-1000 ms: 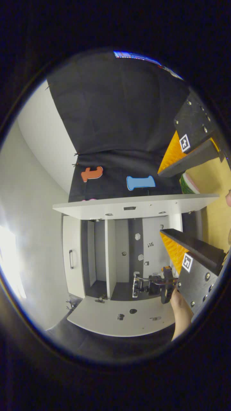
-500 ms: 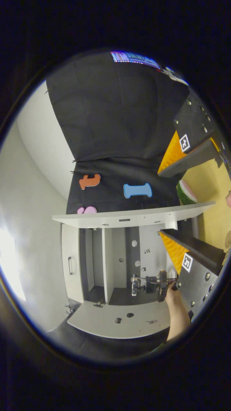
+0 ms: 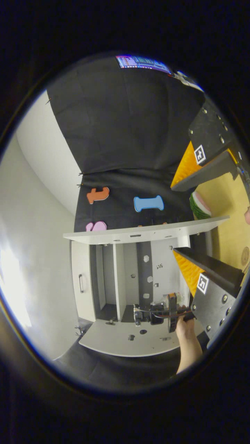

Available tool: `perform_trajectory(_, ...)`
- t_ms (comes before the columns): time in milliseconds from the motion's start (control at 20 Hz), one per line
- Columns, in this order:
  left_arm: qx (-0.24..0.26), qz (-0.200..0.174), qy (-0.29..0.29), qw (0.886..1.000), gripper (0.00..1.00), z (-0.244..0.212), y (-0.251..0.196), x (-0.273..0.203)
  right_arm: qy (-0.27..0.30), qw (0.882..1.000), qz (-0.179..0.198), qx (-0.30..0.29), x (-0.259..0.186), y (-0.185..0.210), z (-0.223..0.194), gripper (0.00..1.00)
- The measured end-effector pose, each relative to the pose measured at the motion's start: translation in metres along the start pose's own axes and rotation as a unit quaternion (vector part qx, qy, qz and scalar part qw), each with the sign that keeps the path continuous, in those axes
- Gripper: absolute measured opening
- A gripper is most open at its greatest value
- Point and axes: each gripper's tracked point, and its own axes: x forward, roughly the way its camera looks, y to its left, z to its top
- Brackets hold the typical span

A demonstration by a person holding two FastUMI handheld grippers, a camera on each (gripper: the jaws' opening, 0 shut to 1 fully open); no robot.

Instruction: Grasp the bottle in the cabinet with the left hand and place it on the coaster, then close the right door with the right hand and the left door with the left hand.

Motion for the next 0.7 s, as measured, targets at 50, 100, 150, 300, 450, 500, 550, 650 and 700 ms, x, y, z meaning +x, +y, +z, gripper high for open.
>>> perform_trajectory(50,0.003,-0.001,-0.003,1.0,0.78,0.0,0.0,-0.011,0.0,1.0,0.003,0.003,-0.004,0.001,0.0,1.0)
perform_trajectory(100,0.007,0.0,-0.007,1.0,0.78,-0.002,0.001,-0.022,0.002,1.0,0.006,0.008,-0.006,0.003,-0.002,1.0)
perform_trajectory(150,0.009,-0.004,-0.011,1.0,0.78,-0.004,-0.001,-0.034,0.005,1.0,0.011,0.011,-0.011,0.006,-0.004,0.98)
perform_trajectory(300,0.013,-0.012,-0.019,1.0,0.78,-0.016,-0.008,-0.064,0.008,1.0,0.016,0.009,-0.02,0.008,-0.008,0.98)
perform_trajectory(450,0.007,-0.024,-0.009,1.0,0.78,-0.036,-0.017,-0.094,0.013,1.0,0.024,0.013,-0.027,0.012,-0.012,0.98)
perform_trajectory(500,0.002,-0.027,-0.01,1.0,0.78,-0.043,-0.02,-0.102,0.011,1.0,0.025,0.012,-0.029,0.012,-0.012,0.98)
perform_trajectory(550,0.002,-0.03,-0.008,1.0,0.78,-0.052,-0.023,-0.111,0.011,1.0,0.025,0.012,-0.029,0.012,-0.013,0.98)
perform_trajectory(650,0.006,-0.041,-0.006,0.999,0.76,-0.073,-0.032,-0.127,0.018,0.999,0.029,0.015,-0.03,0.014,-0.016,1.0)
perform_trajectory(700,0.012,-0.045,-0.01,0.999,0.78,-0.083,-0.034,-0.133,0.026,0.999,0.032,0.014,-0.029,0.016,-0.022,0.98)
